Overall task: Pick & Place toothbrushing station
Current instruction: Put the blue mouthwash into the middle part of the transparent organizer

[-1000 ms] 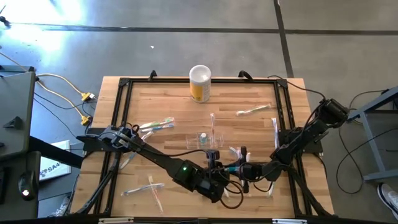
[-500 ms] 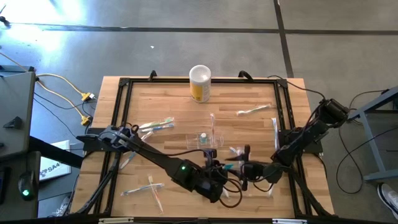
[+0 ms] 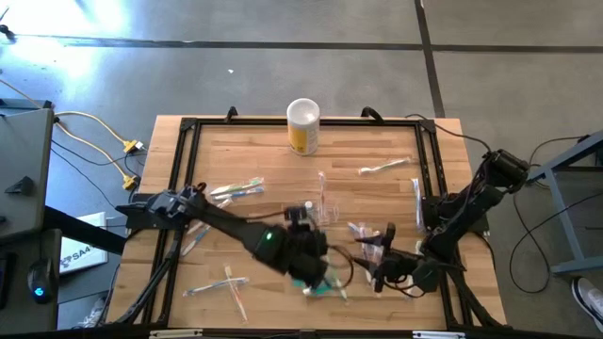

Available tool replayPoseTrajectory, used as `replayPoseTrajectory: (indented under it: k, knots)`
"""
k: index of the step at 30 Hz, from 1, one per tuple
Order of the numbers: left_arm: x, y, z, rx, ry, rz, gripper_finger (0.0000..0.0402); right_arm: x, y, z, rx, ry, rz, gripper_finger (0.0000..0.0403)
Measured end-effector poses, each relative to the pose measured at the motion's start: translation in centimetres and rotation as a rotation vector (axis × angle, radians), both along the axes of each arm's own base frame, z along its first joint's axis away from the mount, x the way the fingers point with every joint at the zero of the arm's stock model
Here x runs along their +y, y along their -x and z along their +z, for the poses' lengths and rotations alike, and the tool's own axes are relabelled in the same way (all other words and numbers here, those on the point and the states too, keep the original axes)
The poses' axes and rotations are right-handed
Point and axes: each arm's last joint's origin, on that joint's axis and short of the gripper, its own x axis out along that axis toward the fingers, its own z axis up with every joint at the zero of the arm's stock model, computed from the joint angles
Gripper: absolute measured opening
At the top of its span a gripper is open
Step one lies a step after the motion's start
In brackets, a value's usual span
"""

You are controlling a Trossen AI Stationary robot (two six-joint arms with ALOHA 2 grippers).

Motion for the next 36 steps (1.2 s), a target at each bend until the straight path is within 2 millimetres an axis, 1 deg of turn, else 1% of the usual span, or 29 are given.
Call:
replayPoseTrajectory:
  k: [3, 8, 10, 13, 16, 19, 23, 29, 36]
  knots:
    - [2.4, -0.6, -0.3, 0.068, 0.028, 0.031, 0.0088, 0.1, 0.0, 0.0, 0.000, -0.021, 0.015, 0.0239]
    - [6.3, -1.7, -0.4, 0.127, 0.106, 0.049, 0.0088, 0.1, 0.0, 0.0, 0.000, -0.024, 0.015, 0.0238]
    - [7.7, -2.0, -0.5, 0.141, 0.118, 0.059, 0.0088, 0.1, 0.0, -0.1, 0.003, -0.022, 0.015, 0.0238]
    - [9.0, -2.1, -0.6, 0.181, 0.140, 0.042, 0.0088, 0.1, 0.0, -0.1, 0.004, -0.022, 0.016, 0.0238]
    - [9.6, -2.4, -0.7, 0.197, 0.168, 0.013, 0.0088, 0.0, 0.0, -0.1, 0.007, -0.019, 0.016, 0.0238]
    - [9.5, -2.9, -1.6, 0.227, 0.160, -0.009, 0.0088, 0.0, 0.1, -0.3, 0.013, -0.029, 0.012, 0.0238]
    - [9.3, -3.2, -1.9, 0.229, 0.171, -0.034, 0.0088, -0.1, 0.1, -0.5, 0.021, -0.044, 0.006, 0.0238]
    - [9.3, -3.4, -2.6, 0.241, 0.174, -0.037, 0.0088, -0.1, 0.1, -0.5, 0.020, -0.049, 0.004, 0.0238]
    - [10.0, -3.4, -4.1, 0.298, 0.141, -0.016, 0.0088, -0.1, 0.1, -0.5, 0.020, -0.048, 0.003, 0.0238]
